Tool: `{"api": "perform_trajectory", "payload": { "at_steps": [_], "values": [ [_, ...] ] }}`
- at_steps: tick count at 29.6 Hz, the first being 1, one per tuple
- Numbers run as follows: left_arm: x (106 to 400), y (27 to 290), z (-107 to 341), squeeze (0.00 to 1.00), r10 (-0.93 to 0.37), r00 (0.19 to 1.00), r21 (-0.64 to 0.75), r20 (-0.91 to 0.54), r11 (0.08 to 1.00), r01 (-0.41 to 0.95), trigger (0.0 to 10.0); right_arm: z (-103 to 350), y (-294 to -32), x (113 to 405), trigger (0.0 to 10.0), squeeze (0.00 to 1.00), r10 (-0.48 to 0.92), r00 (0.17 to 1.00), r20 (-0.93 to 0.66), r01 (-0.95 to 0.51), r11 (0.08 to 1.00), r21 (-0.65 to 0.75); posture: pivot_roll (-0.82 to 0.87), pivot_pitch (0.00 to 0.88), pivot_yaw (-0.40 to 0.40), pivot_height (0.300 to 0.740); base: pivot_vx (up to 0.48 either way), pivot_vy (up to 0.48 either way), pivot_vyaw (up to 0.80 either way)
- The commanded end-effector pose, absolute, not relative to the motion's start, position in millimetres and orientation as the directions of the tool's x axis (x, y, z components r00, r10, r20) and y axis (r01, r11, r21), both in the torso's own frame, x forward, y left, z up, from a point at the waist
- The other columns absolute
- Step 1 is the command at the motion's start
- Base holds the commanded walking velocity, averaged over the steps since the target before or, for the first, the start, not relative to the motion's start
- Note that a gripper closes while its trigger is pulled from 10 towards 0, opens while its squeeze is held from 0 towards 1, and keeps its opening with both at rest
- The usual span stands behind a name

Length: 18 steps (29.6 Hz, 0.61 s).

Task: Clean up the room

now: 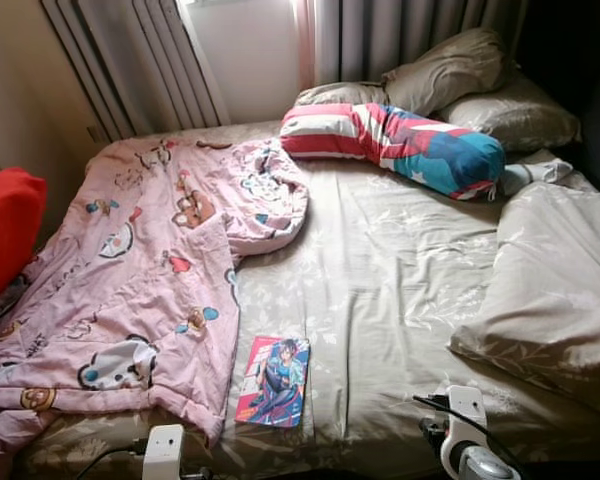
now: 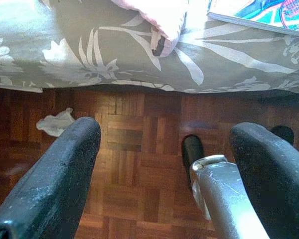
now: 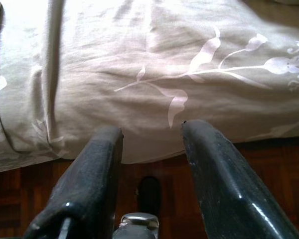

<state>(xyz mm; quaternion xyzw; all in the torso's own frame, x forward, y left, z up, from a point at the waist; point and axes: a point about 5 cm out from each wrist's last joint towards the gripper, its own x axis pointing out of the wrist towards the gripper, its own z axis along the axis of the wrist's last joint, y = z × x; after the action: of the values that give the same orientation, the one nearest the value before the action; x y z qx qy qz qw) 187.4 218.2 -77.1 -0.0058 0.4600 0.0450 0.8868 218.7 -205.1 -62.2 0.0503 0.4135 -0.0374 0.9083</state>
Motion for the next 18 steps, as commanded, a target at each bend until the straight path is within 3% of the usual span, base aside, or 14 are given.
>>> {"api": "perform_trajectory", "payload": {
  "at_steps": [1, 18],
  "values": [
    [184.5, 222.0, -78.0, 0.00, 0.086, 0.558, 0.058, -0.826, 0.996, -0.067, 10.0, -61.8, -202.6, 220.1, 10.0, 0.00, -0.024, 0.660, -0.751, 0.111, 0.992, 0.065, -0.07, 0.000, 0.102, 0.740, 0.000, -0.292, 0.00],
    [186.0, 221.5, -77.4, 0.00, 0.087, 0.561, 0.054, -0.823, 0.996, -0.076, 10.0, -60.7, -203.4, 221.7, 10.0, 0.00, -0.026, 0.663, -0.748, 0.115, 0.991, 0.067, -0.06, 0.000, 0.096, 0.740, 0.000, -0.328, 0.00]
  ]
}}
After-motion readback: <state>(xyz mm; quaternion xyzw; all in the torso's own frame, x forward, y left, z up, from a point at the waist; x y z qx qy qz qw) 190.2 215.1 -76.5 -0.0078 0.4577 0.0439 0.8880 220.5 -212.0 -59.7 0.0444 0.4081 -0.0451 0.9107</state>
